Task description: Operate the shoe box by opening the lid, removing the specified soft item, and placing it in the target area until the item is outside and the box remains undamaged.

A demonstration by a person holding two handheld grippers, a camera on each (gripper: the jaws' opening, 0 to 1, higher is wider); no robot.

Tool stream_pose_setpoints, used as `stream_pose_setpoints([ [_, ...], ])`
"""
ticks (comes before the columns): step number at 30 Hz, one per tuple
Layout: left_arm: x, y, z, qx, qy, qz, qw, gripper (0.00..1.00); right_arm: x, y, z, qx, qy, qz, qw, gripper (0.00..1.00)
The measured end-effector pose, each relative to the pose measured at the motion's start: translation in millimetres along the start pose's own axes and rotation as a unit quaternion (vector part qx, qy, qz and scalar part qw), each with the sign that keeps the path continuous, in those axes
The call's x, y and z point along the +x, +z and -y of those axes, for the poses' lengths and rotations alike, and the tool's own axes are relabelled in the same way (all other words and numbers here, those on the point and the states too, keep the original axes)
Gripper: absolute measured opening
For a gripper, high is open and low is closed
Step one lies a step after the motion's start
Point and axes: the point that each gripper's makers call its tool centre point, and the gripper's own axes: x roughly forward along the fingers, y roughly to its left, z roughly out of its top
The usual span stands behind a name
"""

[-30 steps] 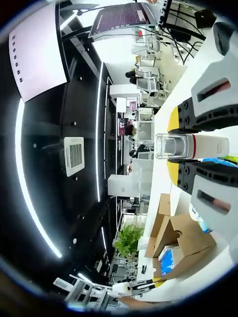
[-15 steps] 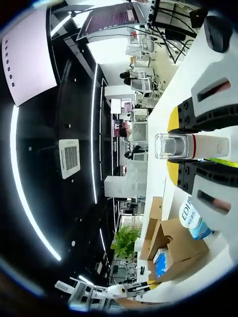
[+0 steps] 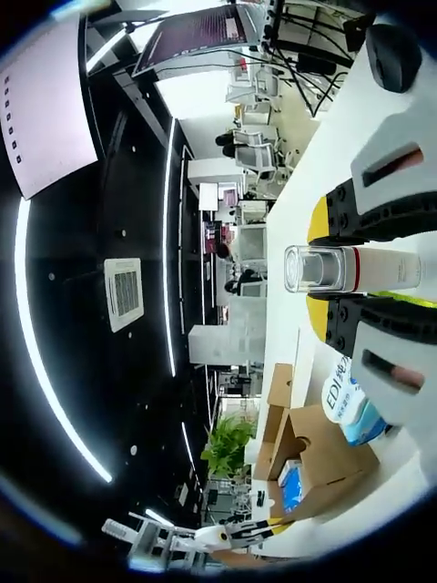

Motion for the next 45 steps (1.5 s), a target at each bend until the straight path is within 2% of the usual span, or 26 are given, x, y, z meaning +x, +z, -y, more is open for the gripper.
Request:
stream_pose_setpoints([
  [11,0.0,0.0,-0.2,-0.003,0.001,0.001,1.0000,0.06,2.5,-19.2,-1.0,0.002,0.004,-0.019,0.9998,0.19],
  [12,0.0,0.0,-0.2,-0.004,0.001,0.001,1.0000,0.06,2.4,-17.2,-1.2,0.001,0.004,-0.011,0.9999,0.19],
  [24,0.2,0.0,-0.4,-0.007,0.001,0.001,1.0000,0.06,1.6,-18.1,-0.2,-0.012,0.006,-0.021,0.9997,0.19],
  [27,0.2,-0.1,-0.4,-0.006,0.001,0.000,1.0000,0.06,0.3,-17.6,-1.1,-0.021,0.002,-0.026,0.9994,0.25],
  [29,0.2,-0.1,-0.4,-0.006,0.001,0.000,1.0000,0.06,-0.3,-15.7,-1.7,-0.026,-0.001,-0.027,0.9993,0.28],
  [36,0.0,-0.3,-0.4,-0.006,0.000,0.000,1.0000,0.06,-2.8,-5.2,-2.4,-0.031,-0.007,-0.015,0.9994,0.30],
  [39,-0.1,-0.4,-0.5,-0.006,0.000,0.000,1.0000,0.06,-4.0,0.3,1.3,-0.027,-0.016,-0.013,0.9994,0.36],
  [45,-0.4,-0.7,-0.3,-0.010,-0.004,0.001,0.9999,0.05,-8.8,15.0,0.6,-0.013,-0.023,-0.002,0.9997,0.39],
])
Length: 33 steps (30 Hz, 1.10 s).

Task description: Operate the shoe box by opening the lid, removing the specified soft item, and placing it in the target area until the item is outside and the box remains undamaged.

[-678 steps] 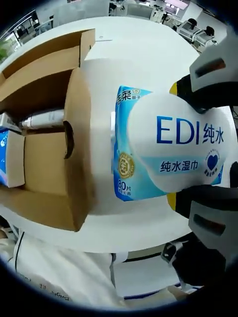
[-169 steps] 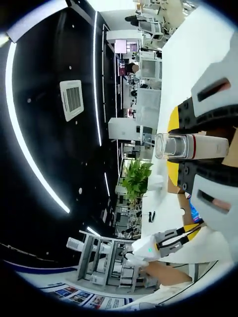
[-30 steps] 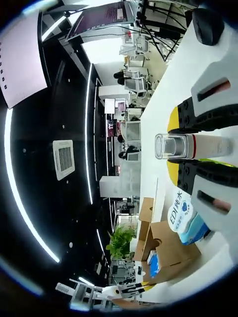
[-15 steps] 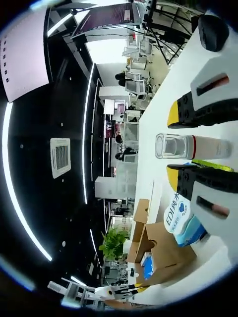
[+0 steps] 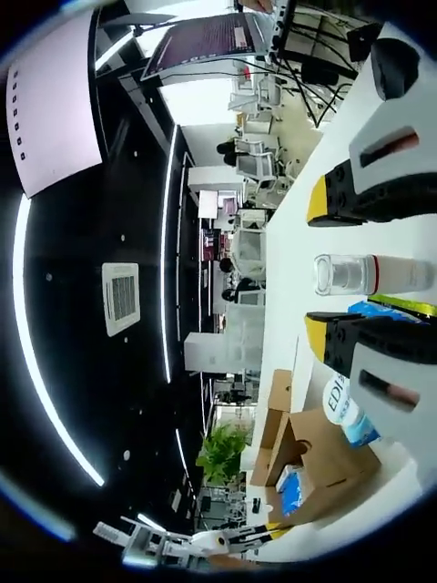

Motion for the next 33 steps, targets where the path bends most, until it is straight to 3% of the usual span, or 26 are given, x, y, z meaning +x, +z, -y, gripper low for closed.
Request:
stream_pose_setpoints([
  [6,0.0,0.0,0.1,0.001,0.001,-0.001,1.0000,0.05,-4.6,23.3,-4.3,0.012,0.001,0.019,0.9998,0.48],
  [15,0.7,0.8,0.2,-0.001,0.005,0.011,0.9999,0.06,-9.2,59.0,-30.4,-0.009,0.023,0.055,0.9982,0.53],
  [21,0.7,0.9,0.0,-0.003,0.007,0.012,0.9999,0.06,-5.6,61.0,-38.2,-0.011,0.029,0.050,0.9983,0.61],
  [28,0.7,0.4,0.3,-0.003,0.002,0.014,0.9999,0.05,-3.6,61.0,-40.8,-0.014,0.041,0.042,0.9982,0.60],
  [33,0.9,0.3,0.5,-0.001,0.001,0.014,0.9999,0.05,-3.4,74.9,-53.1,-0.034,0.054,0.051,0.9967,0.57],
])
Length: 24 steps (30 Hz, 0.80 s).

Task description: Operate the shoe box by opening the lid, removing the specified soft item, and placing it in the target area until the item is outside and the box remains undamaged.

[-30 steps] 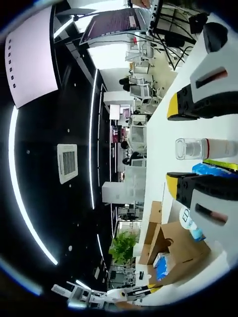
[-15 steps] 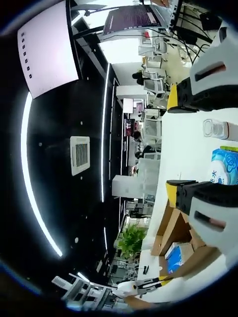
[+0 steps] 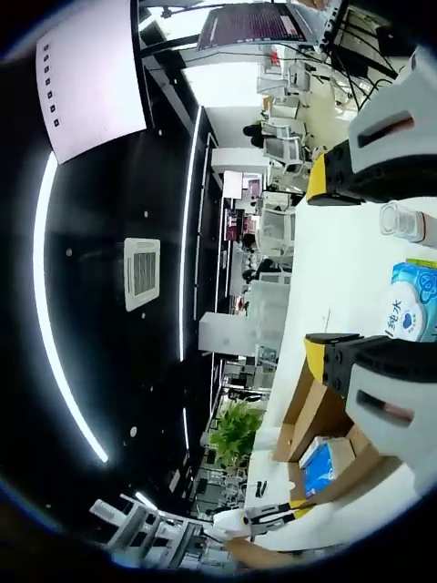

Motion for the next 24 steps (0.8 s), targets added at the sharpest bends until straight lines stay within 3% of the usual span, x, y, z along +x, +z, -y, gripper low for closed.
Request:
stream_pose_setpoints([
  [5,0.1,-0.1,-0.1,0.001,0.000,0.001,1.0000,0.05,4.1,9.1,-17.4,-0.012,0.022,-0.001,0.9997,0.57],
  [9,0.2,0.0,-0.1,0.000,-0.001,0.002,1.0000,0.05,4.7,12.4,-19.0,-0.013,0.024,-0.007,0.9996,0.53],
  [12,0.3,0.1,-0.2,0.000,0.000,0.002,1.0000,0.05,4.9,13.9,-25.5,0.015,0.050,-0.005,0.9987,0.43],
  [17,0.3,0.2,0.0,0.002,-0.002,0.003,1.0000,0.05,9.0,22.3,-32.3,0.023,0.078,0.000,0.9967,0.46],
  [20,0.3,0.3,-0.1,0.002,-0.004,0.004,1.0000,0.05,10.3,34.9,-53.4,0.037,0.130,0.005,0.9909,0.46],
  [24,0.3,0.4,0.1,0.002,-0.004,0.003,1.0000,0.05,15.9,39.7,-67.2,0.012,0.151,-0.008,0.9884,0.47],
])
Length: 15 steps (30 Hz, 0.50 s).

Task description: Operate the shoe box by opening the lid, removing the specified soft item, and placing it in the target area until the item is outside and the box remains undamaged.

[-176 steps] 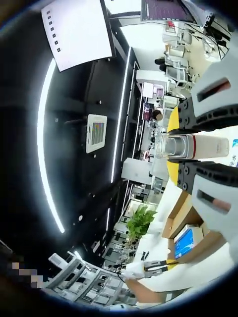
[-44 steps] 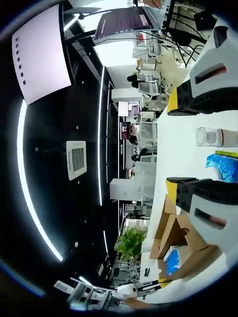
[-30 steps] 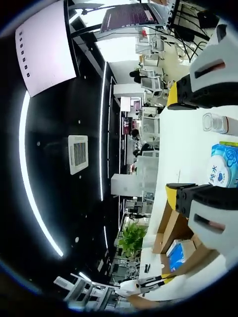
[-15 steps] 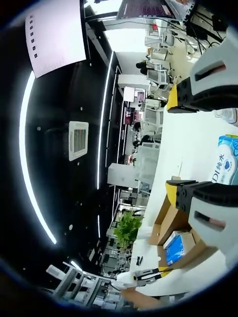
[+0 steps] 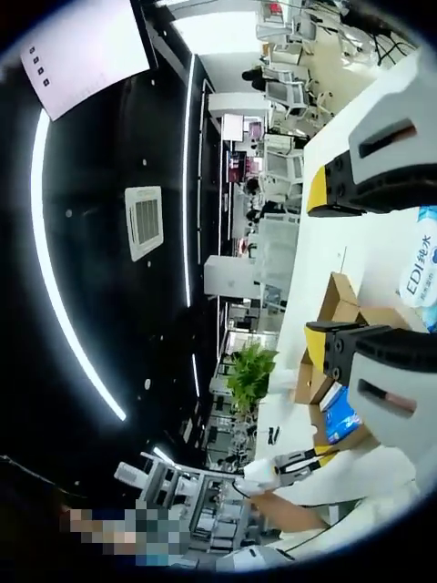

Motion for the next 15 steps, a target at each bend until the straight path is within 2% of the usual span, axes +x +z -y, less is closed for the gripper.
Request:
stream_pose_setpoints([
  [2,0.0,0.0,0.0,0.000,0.000,0.000,1.0000,0.05,6.6,1.6,-12.5,-0.027,0.031,-0.015,0.9990,0.47],
  [5,0.0,0.0,0.1,0.000,0.000,0.000,1.0000,0.05,12.4,4.0,-16.0,-0.073,0.042,-0.044,0.9955,0.46],
  [6,0.0,0.0,0.2,0.000,-0.001,-0.001,1.0000,0.05,14.7,6.1,-11.9,-0.093,0.033,-0.063,0.9931,0.45],
  [7,0.0,-0.1,0.2,0.000,-0.001,-0.001,1.0000,0.05,17.6,12.1,-12.2,-0.101,0.034,-0.060,0.9925,0.45],
  [10,-0.1,-0.2,0.2,0.000,-0.001,0.001,1.0000,0.05,25.8,23.4,-23.1,-0.089,0.065,-0.055,0.9923,0.46],
  [12,0.0,-0.1,0.3,0.000,0.000,0.002,1.0000,0.05,31.3,16.7,-41.4,-0.058,0.121,-0.081,0.9877,0.51],
  [13,-0.1,-0.2,0.3,0.000,0.000,0.002,1.0000,0.05,33.2,14.4,-46.2,-0.054,0.133,-0.085,0.9860,0.54],
  [15,-0.1,-0.3,0.6,-0.002,-0.001,0.002,1.0000,0.05,36.6,10.1,-53.7,-0.074,0.146,-0.085,0.9828,0.58],
])
